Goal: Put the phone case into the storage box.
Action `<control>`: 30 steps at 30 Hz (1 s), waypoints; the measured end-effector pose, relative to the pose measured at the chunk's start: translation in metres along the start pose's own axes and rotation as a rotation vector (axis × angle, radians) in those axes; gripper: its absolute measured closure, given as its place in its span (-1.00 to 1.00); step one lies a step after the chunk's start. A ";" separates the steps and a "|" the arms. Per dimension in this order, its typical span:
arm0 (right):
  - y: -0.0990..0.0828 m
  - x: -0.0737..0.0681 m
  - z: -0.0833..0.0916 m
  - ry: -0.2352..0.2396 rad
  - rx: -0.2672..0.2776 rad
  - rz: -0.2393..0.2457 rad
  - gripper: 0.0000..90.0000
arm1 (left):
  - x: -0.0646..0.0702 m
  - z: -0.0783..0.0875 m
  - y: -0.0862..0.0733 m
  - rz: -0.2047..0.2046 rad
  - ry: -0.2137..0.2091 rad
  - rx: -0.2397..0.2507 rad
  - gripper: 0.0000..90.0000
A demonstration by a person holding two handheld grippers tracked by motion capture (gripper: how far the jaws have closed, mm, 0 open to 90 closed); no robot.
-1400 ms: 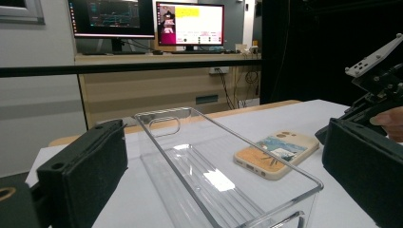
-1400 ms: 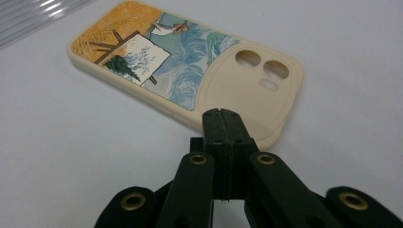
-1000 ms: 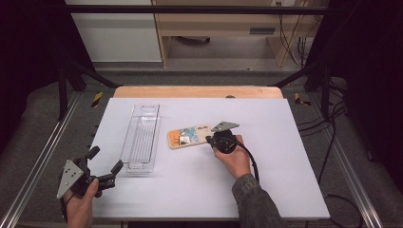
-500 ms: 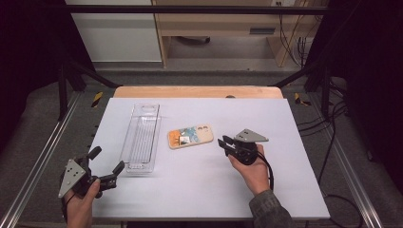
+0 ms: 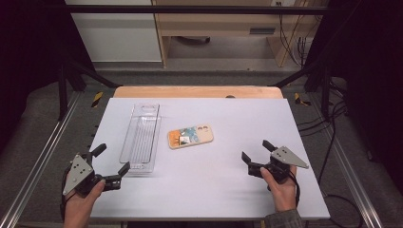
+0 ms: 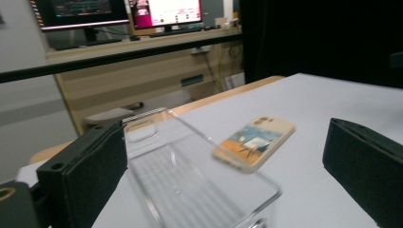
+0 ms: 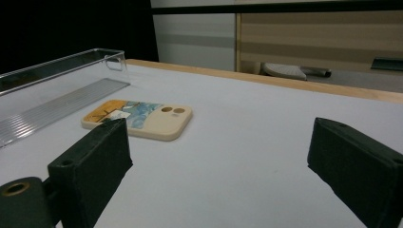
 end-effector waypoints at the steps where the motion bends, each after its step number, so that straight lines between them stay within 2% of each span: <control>1: 0.003 0.005 0.007 -0.014 0.024 0.009 -0.86 | 0.004 -0.001 0.007 0.009 -0.003 -0.014 -0.99; 3: 0.005 0.008 0.011 -0.019 0.049 -0.001 -0.85 | 0.008 -0.006 0.012 -0.022 -0.015 -0.031 -0.99; 4: 0.006 0.008 0.013 -0.025 0.062 -0.006 -0.85 | 0.008 -0.006 0.012 -0.022 -0.015 -0.031 -0.99; 5: 0.007 0.009 0.014 -0.028 0.068 0.001 -0.85 | 0.011 -0.013 0.016 -0.050 -0.024 -0.043 -0.98; 7: 0.006 0.009 0.015 -0.039 0.061 0.021 -0.85 | 0.015 -0.020 0.020 -0.060 -0.036 -0.074 -0.98; 8: 0.005 0.009 0.015 -0.045 0.055 0.026 -0.85 | 0.015 -0.020 0.020 -0.060 -0.036 -0.074 -0.98; 9: 0.004 0.008 0.015 -0.048 0.054 0.035 -0.85 | 0.018 -0.027 0.023 -0.099 -0.038 -0.101 -0.98; 10: 0.003 0.007 0.015 -0.049 0.050 0.045 -0.85 | 0.018 -0.027 0.023 -0.099 -0.038 -0.101 -0.98; 11: 0.002 0.006 0.014 -0.052 0.046 0.061 -0.85 | 0.021 -0.034 0.026 -0.115 -0.053 -0.117 -0.97; 17: 0.001 -0.001 0.012 -0.044 0.047 0.093 -0.85 | 0.029 -0.054 0.037 -0.148 -0.092 -0.152 -0.97; 22: 0.000 -0.004 0.013 -0.039 0.052 0.094 -0.85 | 0.034 -0.070 0.045 -0.167 -0.105 -0.179 -0.96; 24: 0.000 -0.005 0.014 -0.040 0.064 0.092 -0.85 | 0.040 -0.085 0.051 -0.184 -0.116 -0.197 -0.96; 25: 0.000 -0.006 0.015 -0.039 0.066 0.093 -0.85 | 0.040 -0.085 0.051 -0.184 -0.116 -0.197 -0.96; 26: 0.000 -0.006 0.016 -0.038 0.069 0.089 -0.85 | 0.044 -0.097 0.054 -0.203 -0.132 -0.211 -0.96; 27: 0.000 -0.006 0.016 -0.038 0.069 0.089 -0.85 | 0.044 -0.097 0.054 -0.203 -0.132 -0.211 -0.96; 28: -0.001 -0.007 0.017 -0.034 0.074 0.071 -0.85 | 0.050 -0.113 0.056 -0.232 -0.146 -0.239 -0.96; 30: -0.002 -0.007 0.019 -0.037 0.078 0.066 -0.85 | 0.052 -0.119 0.056 -0.236 -0.154 -0.249 -0.96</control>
Point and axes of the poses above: each handheld gripper's, and its own axes: z roughly backward along the jaws, y roughly out of its top, x roughly to its right, the point moved 2 cm from there along -z, roughly forward along the jaws, and after that the axes turned 5 degrees about x, right-handed, at the moved point
